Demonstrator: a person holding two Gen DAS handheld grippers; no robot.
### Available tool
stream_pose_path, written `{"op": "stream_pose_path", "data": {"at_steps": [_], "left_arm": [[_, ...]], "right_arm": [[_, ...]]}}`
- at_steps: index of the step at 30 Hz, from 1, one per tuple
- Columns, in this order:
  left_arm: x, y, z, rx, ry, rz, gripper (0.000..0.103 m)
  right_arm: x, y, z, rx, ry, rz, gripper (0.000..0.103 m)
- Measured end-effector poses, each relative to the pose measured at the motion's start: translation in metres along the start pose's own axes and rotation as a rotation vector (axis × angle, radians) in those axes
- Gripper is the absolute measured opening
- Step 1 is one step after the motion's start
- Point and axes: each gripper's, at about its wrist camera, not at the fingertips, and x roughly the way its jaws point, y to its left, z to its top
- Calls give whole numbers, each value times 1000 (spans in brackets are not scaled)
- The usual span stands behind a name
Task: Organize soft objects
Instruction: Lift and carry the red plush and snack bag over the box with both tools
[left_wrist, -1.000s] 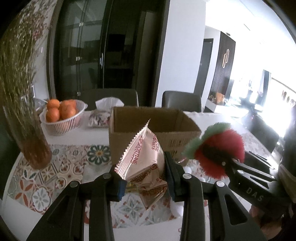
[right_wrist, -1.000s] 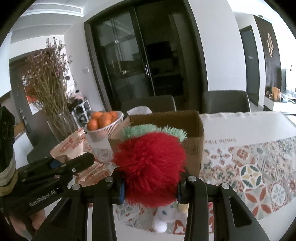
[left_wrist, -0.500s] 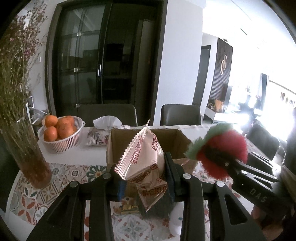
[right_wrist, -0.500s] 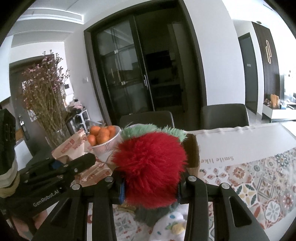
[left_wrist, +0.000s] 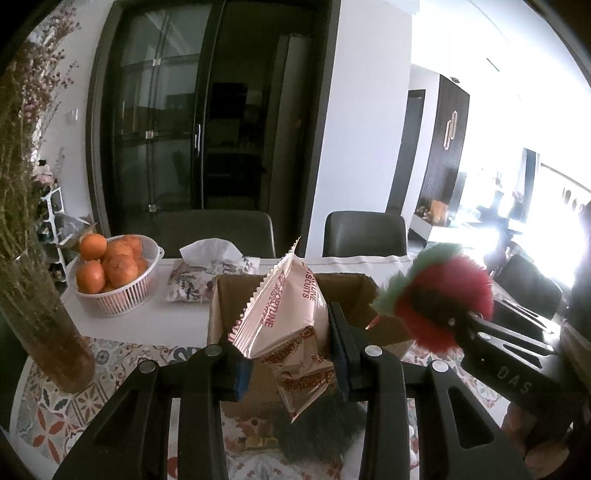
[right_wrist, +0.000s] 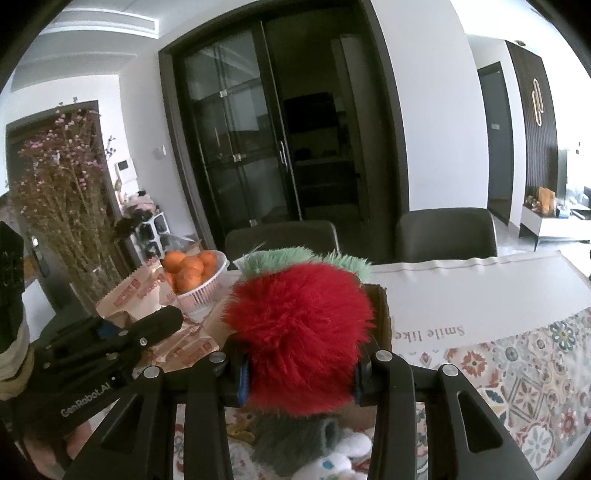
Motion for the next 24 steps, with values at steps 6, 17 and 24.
{"op": "stream_pose_path", "data": {"at_steps": [6,17,24], "left_arm": [[28,7,11,-13,43,-8,36],[77,10,25,25,160,3,36],[109,9,23,60,275,3,36]], "right_arm": [[21,-6,13,0,47,-10,40],[76,-22,31,21,205,-21,40],[108,-33,26,49,309,-13,40]]}}
